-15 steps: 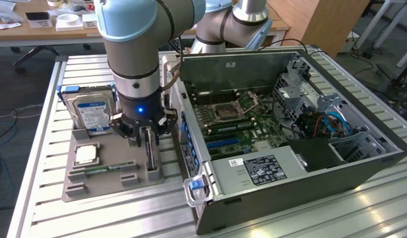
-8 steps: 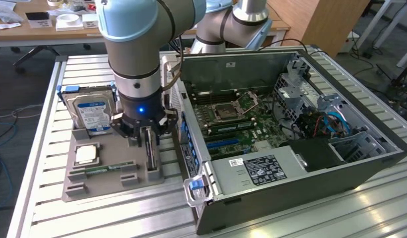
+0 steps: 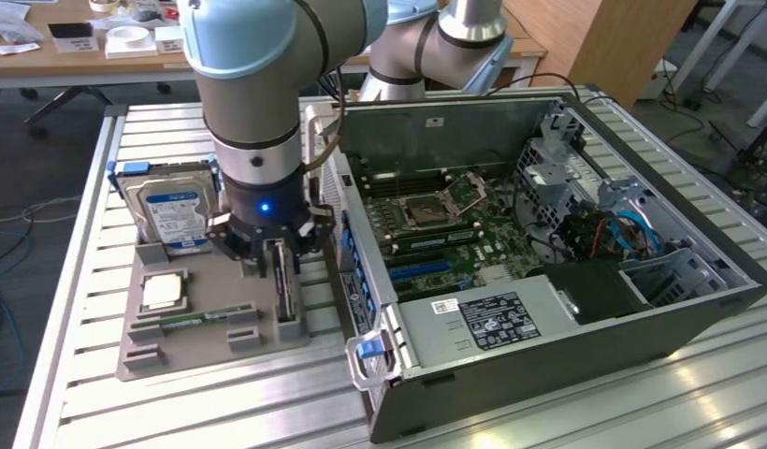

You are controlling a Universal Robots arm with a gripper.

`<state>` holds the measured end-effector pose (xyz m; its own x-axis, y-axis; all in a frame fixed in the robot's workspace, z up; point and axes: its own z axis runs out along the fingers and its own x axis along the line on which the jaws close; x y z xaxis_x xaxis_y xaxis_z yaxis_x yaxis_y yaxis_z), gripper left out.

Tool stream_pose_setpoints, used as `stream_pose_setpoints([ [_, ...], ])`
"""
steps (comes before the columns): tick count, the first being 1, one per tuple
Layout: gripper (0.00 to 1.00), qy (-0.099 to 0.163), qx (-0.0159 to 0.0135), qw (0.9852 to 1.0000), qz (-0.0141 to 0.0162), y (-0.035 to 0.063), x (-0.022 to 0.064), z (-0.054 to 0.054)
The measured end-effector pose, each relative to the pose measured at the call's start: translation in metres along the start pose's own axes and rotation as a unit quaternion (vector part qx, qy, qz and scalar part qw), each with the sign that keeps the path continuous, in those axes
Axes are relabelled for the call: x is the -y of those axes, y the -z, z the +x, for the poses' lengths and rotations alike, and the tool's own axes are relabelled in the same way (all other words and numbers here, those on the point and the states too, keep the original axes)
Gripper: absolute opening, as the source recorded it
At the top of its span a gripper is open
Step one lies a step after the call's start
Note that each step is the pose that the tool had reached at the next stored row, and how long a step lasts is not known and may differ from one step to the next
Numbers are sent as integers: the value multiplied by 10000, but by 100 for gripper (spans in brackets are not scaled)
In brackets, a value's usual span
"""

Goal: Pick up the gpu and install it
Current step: 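Pick up the gpu and move the gpu toward the slot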

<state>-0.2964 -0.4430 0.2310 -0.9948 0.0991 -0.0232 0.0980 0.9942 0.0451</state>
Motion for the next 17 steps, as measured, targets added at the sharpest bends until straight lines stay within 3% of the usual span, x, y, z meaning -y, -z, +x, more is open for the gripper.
stream_pose_setpoints([
  [17, 45, 0, 0, 10000, 0, -1, -1, -13],
])
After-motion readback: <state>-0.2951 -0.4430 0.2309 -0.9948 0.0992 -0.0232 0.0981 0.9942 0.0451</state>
